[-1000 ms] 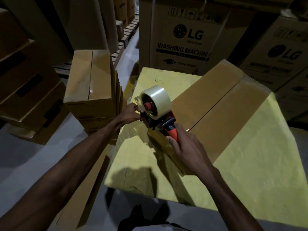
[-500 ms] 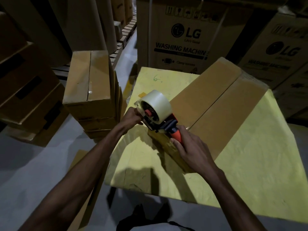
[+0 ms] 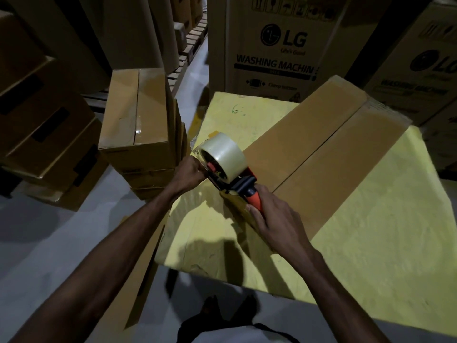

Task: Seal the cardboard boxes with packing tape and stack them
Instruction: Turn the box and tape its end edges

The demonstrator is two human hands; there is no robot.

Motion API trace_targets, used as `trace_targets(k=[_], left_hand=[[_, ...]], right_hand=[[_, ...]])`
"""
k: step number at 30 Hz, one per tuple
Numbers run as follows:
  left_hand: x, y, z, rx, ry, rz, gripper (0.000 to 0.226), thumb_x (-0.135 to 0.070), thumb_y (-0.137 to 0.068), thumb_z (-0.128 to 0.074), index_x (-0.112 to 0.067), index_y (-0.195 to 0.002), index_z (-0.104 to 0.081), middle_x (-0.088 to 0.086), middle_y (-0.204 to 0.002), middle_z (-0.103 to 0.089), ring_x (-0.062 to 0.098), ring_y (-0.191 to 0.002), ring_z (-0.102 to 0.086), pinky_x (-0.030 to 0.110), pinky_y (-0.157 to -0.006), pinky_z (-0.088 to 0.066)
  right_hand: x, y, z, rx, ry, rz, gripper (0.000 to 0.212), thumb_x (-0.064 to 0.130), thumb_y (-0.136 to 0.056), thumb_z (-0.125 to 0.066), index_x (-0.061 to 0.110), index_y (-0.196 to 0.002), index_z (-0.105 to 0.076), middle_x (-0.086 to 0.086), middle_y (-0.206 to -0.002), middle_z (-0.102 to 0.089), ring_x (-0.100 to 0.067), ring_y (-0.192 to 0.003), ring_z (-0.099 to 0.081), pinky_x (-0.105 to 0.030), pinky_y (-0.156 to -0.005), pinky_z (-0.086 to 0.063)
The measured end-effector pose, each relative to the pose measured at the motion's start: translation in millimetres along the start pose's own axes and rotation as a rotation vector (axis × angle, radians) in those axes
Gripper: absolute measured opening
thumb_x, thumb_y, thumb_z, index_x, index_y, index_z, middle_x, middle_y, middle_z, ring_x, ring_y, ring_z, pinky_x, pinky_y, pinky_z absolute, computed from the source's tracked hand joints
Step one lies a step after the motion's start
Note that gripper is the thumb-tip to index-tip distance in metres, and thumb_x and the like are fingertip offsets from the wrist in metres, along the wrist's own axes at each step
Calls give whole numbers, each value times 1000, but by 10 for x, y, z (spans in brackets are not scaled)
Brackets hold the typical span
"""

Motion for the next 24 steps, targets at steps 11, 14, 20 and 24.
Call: trace_targets(k=[11, 14, 20, 24], left_hand=[[-326, 85, 55, -44, -262, 31, 7, -8, -87, -77, -3, -90, -74, 18, -91, -72, 34, -84, -65, 39, -72, -50], [-319, 75, 58, -44, -247, -54, 21, -18, -89, -77, -29, -71, -76, -2, -74, -74, 7, -62, -59, 30, -63, -44], [-268, 143, -4, -40, -163, -126, 36, -62, -90, -68, -31, -96, -84, -11, -102, -79, 2, -90, -72, 34, -79, -60], [-383, 280, -211, -208, -141, -190, 38, -56, -93, -56, -39, -120, -76, -14, -120, -75, 7, -104, -72, 37, -84, -61]], right_hand=[[43, 316, 195, -9, 70, -9, 47, 48, -105, -45, 36, -149, -34, 8, -124, -63, -18, -97, -63, -34, -71, -47], [-57, 521, 283, -17, 61, -28, 48, 47, -104, -45, 36, -150, -36, 10, -121, -64, -15, -95, -63, -29, -68, -38], [-271, 847, 333, 7, 65, -112, 50, 52, -101, -44, 38, -148, -36, 9, -124, -67, -19, -97, -66, -32, -65, -40], [-231, 818, 355, -71, 120, -73, 46, 54, -99, -42, 36, -142, -42, 9, -116, -70, -19, -84, -69, -30, -59, -39]])
Point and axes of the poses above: each hand's wrist, its own y-axis away from the middle knuckle, its own z-axis out of the back of the hand, x = y × z, the point moved 2 cm from there along -y, towards the middle knuckle
